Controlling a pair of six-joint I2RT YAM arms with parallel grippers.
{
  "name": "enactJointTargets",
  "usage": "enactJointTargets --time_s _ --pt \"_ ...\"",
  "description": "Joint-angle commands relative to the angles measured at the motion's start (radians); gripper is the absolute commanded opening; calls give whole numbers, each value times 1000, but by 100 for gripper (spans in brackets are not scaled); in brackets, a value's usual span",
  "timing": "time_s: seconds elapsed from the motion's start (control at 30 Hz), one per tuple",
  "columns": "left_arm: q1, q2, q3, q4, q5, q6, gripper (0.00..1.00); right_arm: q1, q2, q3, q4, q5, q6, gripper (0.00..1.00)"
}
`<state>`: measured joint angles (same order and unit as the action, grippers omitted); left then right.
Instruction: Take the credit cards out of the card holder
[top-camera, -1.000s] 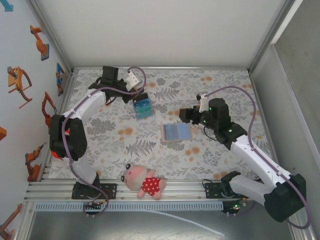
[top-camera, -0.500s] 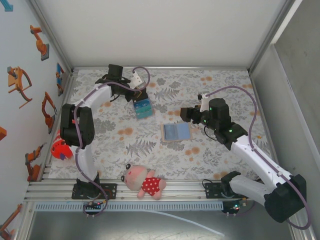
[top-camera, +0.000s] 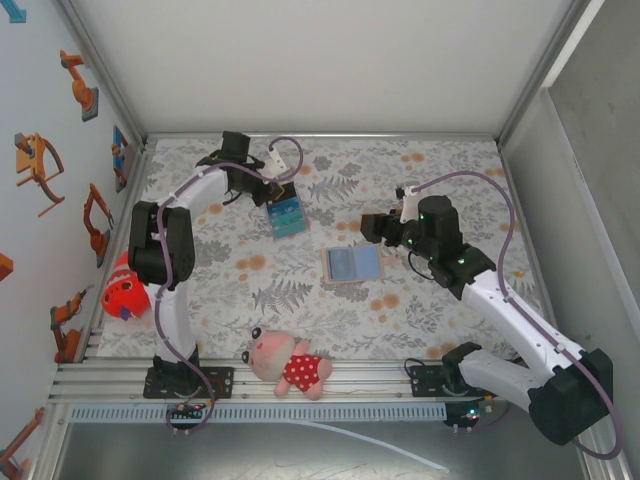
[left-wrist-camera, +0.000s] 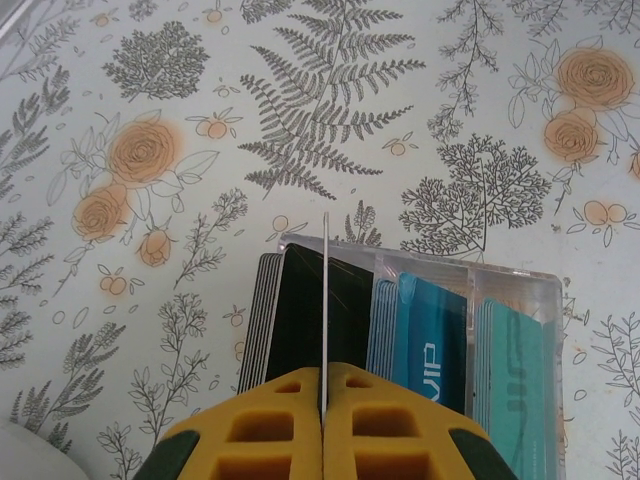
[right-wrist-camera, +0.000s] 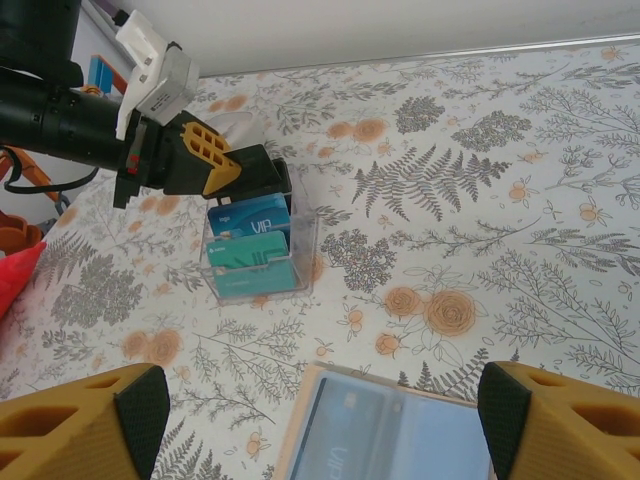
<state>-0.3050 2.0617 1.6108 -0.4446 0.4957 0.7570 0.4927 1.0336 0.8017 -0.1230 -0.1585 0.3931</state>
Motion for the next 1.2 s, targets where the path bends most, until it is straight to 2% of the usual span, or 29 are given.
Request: enactJointTargets --time_s 0.0,0.1,0.3,0.53,0.87,0.97,1.17 --pt "4 30 42 -41 27 31 4 3 4 42 13 12 13 80" --pt "5 46 59 -54 25 34 7 3 7 45 13 6 12 81" --pt "4 49 72 -62 12 33 21 3 12 47 10 -15 11 81" --pt "4 -15 46 -46 -7 10 25 3 8 45 0 -22 12 80" --pt "3 -239 -150 126 -101 -128 53 3 -1 24 -56 -16 35 76" --pt "3 -320 -226 183 -130 -183 58 3 2 13 -68 -10 39 74" --pt "4 -491 -387 300 -161 -353 73 4 30 20 -108 -6 36 68"
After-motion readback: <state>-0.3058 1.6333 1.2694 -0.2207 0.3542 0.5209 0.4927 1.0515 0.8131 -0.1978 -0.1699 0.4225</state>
